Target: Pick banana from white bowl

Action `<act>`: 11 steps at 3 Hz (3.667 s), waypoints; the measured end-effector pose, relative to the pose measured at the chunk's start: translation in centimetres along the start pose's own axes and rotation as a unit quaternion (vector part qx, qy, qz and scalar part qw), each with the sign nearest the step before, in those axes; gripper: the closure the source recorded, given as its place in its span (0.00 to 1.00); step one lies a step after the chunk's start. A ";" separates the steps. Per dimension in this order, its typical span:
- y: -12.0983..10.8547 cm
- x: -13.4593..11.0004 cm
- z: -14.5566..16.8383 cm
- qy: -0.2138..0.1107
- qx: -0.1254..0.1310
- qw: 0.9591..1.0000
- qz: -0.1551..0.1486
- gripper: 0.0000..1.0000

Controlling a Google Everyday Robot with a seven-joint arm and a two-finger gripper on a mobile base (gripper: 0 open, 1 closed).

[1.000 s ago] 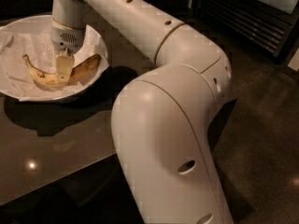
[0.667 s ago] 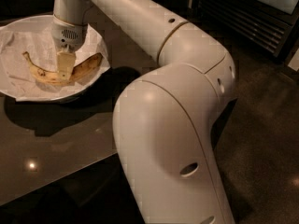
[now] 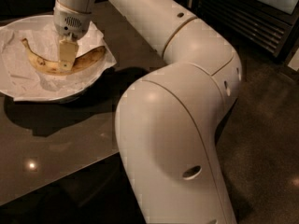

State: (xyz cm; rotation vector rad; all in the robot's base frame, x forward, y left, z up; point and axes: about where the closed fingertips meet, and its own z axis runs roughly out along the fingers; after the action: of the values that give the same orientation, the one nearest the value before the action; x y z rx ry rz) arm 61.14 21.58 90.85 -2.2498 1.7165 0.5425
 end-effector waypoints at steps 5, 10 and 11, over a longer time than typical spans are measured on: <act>0.8 -6.7 -6.6 -0.055 0.058 0.994 -0.074 1.00; 9.7 -1.8 -6.2 -0.060 -0.009 0.998 0.036 1.00; 13.3 -0.5 -5.9 -0.079 -0.026 0.994 0.068 1.00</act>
Offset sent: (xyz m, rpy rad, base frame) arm -0.0231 0.0117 0.1038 0.0336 -0.0840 0.2161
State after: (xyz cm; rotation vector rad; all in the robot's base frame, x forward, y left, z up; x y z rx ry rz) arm 49.05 15.98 96.58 -2.0720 1.8022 0.7798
